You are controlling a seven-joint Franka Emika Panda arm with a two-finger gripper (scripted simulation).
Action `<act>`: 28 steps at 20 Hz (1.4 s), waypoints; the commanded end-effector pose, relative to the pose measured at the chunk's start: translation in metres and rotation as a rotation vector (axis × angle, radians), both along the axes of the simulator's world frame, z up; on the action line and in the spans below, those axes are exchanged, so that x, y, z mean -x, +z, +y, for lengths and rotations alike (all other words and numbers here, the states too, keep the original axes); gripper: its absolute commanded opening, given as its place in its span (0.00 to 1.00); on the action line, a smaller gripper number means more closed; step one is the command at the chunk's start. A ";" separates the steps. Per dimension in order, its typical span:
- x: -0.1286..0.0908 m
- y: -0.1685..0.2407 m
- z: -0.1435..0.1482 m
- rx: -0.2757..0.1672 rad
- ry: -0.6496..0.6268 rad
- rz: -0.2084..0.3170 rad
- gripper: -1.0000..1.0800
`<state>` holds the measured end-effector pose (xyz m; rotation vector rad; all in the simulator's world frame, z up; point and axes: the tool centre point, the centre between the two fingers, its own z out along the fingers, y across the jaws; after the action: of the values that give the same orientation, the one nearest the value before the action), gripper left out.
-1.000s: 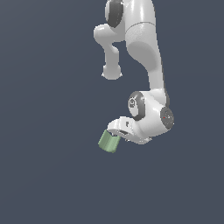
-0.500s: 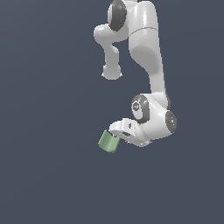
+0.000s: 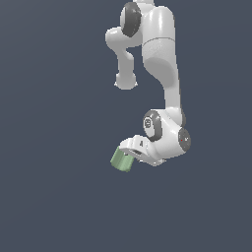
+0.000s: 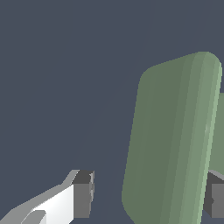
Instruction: Pick up the object and move it to a goal position.
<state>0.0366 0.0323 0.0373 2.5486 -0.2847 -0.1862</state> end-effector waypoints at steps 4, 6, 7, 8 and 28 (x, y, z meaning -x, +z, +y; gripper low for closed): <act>0.001 -0.003 -0.002 0.000 0.000 -0.001 0.00; 0.001 -0.003 -0.002 0.000 0.000 -0.001 0.00; 0.001 -0.003 -0.002 0.000 0.000 -0.001 0.00; 0.001 -0.003 -0.002 0.000 0.000 -0.001 0.00; 0.033 0.010 -0.001 -0.001 0.001 -0.002 0.00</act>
<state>0.0097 0.0313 0.0444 2.5491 -0.2846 -0.1847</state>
